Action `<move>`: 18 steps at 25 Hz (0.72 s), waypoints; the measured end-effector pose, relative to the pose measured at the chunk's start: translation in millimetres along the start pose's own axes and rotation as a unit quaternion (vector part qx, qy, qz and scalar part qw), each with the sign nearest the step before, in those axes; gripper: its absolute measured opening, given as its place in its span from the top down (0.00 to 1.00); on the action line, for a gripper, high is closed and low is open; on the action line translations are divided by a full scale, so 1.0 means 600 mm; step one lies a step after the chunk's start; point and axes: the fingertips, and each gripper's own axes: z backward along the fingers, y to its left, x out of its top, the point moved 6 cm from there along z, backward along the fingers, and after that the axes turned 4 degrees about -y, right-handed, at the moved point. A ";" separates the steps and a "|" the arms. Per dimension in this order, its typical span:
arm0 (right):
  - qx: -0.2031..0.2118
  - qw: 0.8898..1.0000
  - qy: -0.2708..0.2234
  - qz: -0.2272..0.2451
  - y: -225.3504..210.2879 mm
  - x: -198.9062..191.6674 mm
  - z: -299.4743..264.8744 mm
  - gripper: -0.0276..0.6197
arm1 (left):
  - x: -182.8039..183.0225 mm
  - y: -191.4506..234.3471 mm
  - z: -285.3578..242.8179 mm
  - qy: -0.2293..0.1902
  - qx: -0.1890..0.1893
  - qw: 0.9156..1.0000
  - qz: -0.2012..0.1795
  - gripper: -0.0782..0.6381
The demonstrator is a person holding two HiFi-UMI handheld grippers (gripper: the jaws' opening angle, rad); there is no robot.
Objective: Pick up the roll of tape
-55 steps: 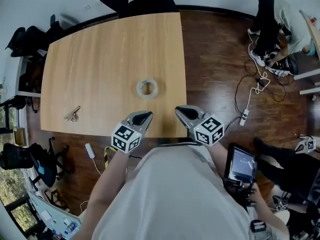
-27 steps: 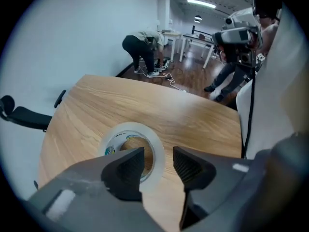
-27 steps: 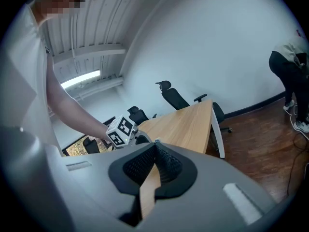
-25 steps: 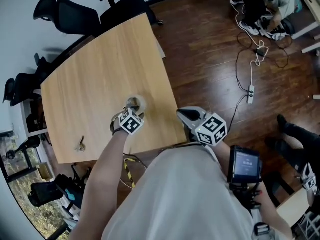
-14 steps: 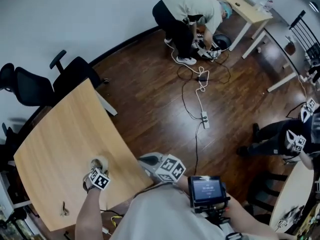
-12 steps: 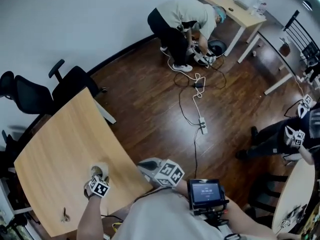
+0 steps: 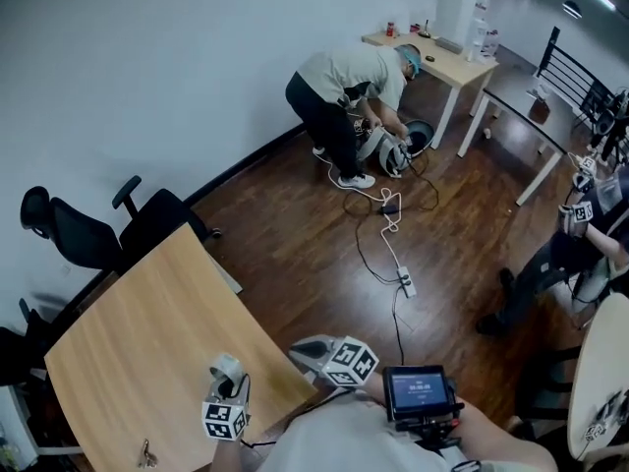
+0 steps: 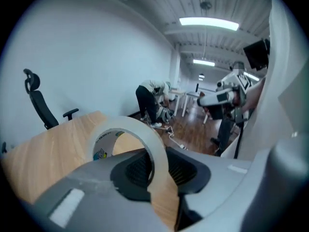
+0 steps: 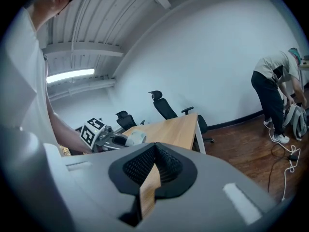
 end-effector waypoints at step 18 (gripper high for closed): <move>-0.052 0.992 -0.090 0.072 0.169 0.051 0.113 0.95 | 0.063 -0.120 0.149 -0.230 -0.086 0.968 0.057 0.76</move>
